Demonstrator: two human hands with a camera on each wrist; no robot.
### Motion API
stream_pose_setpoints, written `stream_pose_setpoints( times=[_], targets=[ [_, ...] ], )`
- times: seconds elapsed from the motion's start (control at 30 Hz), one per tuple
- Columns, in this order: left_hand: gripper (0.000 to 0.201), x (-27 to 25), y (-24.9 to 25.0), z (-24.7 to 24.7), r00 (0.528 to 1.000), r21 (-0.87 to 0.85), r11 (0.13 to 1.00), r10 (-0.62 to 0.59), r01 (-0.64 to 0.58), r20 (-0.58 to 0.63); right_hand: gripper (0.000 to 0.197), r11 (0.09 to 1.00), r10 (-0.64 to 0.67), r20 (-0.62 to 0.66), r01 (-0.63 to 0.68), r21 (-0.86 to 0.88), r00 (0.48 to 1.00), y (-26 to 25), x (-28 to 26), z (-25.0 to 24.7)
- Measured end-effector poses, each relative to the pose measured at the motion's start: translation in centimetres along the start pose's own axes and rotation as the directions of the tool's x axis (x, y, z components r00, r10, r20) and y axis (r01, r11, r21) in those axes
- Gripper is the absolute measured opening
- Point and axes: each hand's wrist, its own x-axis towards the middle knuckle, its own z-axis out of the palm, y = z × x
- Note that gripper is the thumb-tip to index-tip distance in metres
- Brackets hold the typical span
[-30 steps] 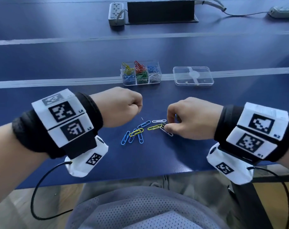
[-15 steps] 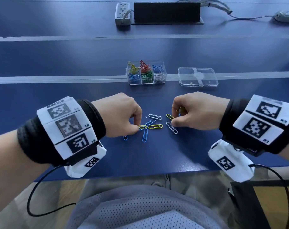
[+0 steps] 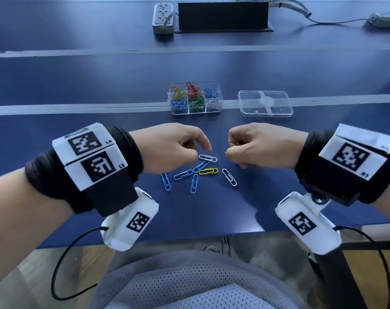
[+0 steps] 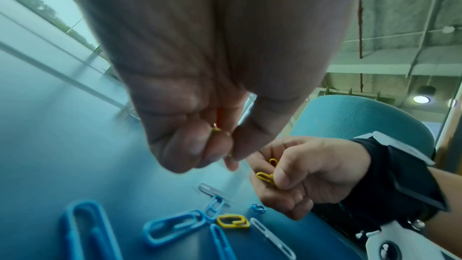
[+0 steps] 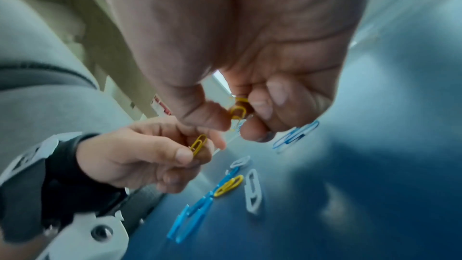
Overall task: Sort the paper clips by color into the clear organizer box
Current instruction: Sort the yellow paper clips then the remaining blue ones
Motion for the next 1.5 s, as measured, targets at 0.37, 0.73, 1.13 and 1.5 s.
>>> stream_pose_setpoints(
  times=[0.37, 0.73, 1.13, 1.5],
  targets=[
    [0.023, 0.5, 1.8, 0.7, 0.994, 0.228, 0.973, 0.053, -0.031, -0.093, 0.029, 0.919, -0.038, 0.131, -0.017, 0.395, 0.991, 1.5, 0.8, -1.2],
    [0.021, 0.9, 1.9, 1.5, 0.986, 0.606, 0.782, 0.165, -0.145, 0.023, 0.013, 0.885, -0.036, 0.082, -0.006, 0.466, 0.996, 1.6, 1.0, -1.0],
    [0.025, 1.7, 3.0, 0.7, 0.977, 0.550, 0.824, 0.205, -0.141, -0.056, 0.027, 0.977, -0.042, 0.149, 0.009, 0.213, 0.988, 0.1, 3.4, -3.3],
    [0.024, 4.5, -0.9, -7.5, 0.918, 0.262, 0.951, -0.051, 0.165, -0.394, 0.021, 0.985, -0.137, -0.249, 0.106, -0.135, 0.959, -7.7, 11.8, -6.8]
  ],
)
